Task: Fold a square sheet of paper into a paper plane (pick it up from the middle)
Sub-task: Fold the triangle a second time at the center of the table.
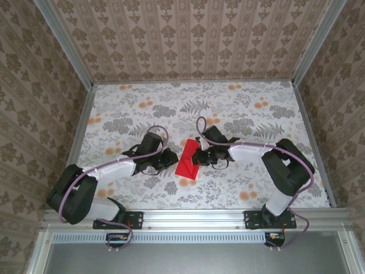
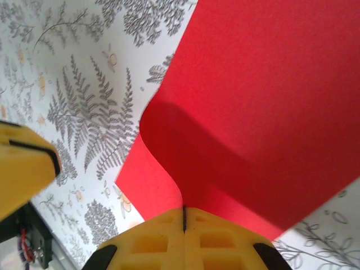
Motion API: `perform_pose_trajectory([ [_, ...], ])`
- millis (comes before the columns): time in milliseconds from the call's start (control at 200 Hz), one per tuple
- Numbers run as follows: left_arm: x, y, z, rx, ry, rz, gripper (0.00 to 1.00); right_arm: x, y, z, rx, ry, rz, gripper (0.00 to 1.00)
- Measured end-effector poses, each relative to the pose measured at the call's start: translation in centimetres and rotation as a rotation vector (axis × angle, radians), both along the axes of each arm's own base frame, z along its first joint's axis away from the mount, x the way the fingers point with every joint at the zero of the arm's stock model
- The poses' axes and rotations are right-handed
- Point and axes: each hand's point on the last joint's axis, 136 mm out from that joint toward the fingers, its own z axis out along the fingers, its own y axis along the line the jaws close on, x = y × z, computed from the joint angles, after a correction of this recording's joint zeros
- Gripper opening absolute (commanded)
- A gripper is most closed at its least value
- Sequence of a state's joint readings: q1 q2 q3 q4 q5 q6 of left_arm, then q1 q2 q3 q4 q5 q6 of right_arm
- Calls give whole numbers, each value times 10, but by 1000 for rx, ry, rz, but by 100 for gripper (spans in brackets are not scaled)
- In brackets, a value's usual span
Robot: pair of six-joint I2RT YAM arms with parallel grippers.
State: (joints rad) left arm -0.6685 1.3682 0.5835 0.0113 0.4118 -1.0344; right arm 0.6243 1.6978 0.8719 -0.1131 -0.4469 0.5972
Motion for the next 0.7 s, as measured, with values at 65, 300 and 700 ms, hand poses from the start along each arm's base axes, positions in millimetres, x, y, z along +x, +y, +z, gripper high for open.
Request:
perform_pose_trajectory([
  [65,-3,-7,-4,-5,9,-25,14,2,-3,-2,-16,-3,-6,3],
  [300,-3,-36,-9,-46,17,-99,14,3,-12,-10,-66,-4,-16,3],
  [700,4,-58,-12,-69,25,-137,13,6,-18,-15,-83,2,-25,3],
])
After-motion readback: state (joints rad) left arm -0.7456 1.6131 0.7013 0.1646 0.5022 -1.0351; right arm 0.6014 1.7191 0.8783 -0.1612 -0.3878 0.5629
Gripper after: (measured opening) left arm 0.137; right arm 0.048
